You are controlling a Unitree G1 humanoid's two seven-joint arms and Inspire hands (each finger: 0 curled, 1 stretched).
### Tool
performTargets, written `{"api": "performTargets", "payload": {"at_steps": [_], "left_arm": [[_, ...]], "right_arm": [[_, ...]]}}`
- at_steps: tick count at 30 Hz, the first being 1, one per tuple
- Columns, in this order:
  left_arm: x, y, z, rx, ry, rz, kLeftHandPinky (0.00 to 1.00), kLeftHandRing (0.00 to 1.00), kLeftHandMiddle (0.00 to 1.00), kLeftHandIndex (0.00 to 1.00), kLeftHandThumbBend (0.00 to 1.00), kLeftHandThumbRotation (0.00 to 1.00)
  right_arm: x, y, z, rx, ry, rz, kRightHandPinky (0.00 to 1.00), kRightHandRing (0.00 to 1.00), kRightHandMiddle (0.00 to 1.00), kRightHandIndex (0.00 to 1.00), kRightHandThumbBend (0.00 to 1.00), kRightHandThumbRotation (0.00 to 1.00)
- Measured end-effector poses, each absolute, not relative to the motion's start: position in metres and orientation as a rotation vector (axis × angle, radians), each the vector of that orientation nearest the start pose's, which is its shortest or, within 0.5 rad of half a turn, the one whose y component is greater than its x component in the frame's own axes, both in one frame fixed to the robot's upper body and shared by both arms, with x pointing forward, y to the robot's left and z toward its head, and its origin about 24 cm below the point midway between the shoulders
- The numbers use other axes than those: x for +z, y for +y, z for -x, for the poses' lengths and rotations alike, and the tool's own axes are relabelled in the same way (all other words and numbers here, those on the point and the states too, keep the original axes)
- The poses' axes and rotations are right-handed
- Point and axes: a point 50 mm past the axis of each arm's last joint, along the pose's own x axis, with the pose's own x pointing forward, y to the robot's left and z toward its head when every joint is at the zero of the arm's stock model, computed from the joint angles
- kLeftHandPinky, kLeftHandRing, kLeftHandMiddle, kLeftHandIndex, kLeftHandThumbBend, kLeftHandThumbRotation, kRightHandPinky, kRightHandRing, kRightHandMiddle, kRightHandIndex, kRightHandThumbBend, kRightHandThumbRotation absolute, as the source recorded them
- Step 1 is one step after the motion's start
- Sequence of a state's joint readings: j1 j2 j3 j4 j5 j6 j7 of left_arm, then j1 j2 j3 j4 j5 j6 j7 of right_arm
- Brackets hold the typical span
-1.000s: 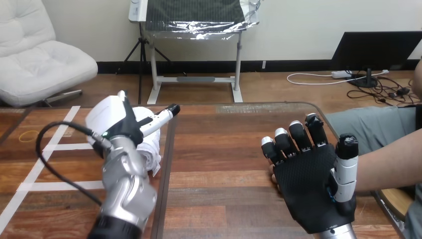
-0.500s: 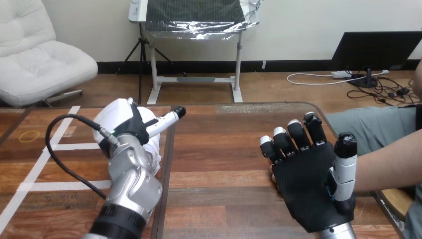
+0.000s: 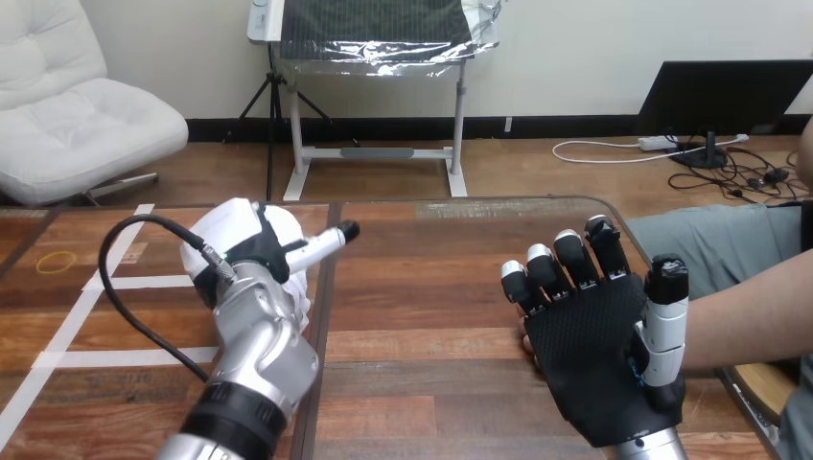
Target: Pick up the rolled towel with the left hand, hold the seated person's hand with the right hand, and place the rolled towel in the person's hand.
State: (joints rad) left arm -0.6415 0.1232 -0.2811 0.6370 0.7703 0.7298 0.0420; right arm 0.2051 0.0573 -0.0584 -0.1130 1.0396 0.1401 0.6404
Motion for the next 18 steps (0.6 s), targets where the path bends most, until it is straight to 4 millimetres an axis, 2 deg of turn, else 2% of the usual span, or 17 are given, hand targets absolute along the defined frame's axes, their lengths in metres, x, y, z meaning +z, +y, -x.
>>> {"api": "performTargets", "payload": {"at_steps": [18], "left_arm": [[0.035, 0.155, -0.350, 0.132, 0.603, -1.411, 0.86, 0.90, 0.94, 0.93, 0.99, 0.94]], "right_arm": [[0.043, -0.141, -0.205, 0.494, -0.211, -1.075, 0.30, 0.38, 0.43, 0.44, 0.92, 0.25]]}}
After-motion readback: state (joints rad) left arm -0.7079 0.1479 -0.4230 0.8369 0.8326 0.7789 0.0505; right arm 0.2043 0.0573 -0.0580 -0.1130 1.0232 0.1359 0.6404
